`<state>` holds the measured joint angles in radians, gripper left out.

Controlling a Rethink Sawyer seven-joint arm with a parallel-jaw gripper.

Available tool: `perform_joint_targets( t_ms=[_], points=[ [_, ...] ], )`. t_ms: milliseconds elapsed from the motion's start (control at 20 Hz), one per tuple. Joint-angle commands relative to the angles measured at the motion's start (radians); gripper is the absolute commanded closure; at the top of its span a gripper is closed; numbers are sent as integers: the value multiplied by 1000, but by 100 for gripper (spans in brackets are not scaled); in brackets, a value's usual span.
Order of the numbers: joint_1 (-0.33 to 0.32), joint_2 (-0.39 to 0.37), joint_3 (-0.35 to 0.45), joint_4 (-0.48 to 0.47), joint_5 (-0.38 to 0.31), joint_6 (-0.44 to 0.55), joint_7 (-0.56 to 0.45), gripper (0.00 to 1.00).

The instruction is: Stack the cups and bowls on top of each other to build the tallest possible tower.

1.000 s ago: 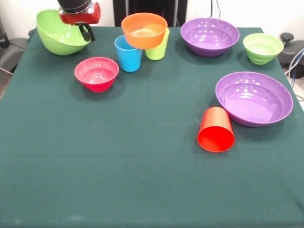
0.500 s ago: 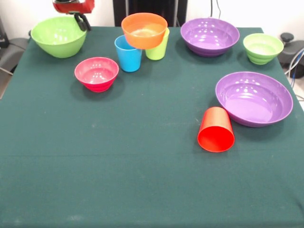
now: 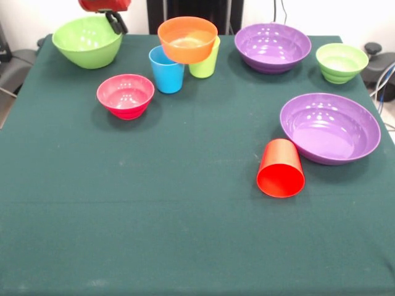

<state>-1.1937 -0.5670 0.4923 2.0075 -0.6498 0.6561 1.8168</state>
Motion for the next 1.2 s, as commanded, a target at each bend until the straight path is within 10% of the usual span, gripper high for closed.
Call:
perform_joint_targets(
  t_ms=[50, 1200],
  points=[
    [52, 49, 17, 15, -3, 27, -56, 100],
    [120, -266, 12, 144, 112, 113, -13, 100]
  ],
)
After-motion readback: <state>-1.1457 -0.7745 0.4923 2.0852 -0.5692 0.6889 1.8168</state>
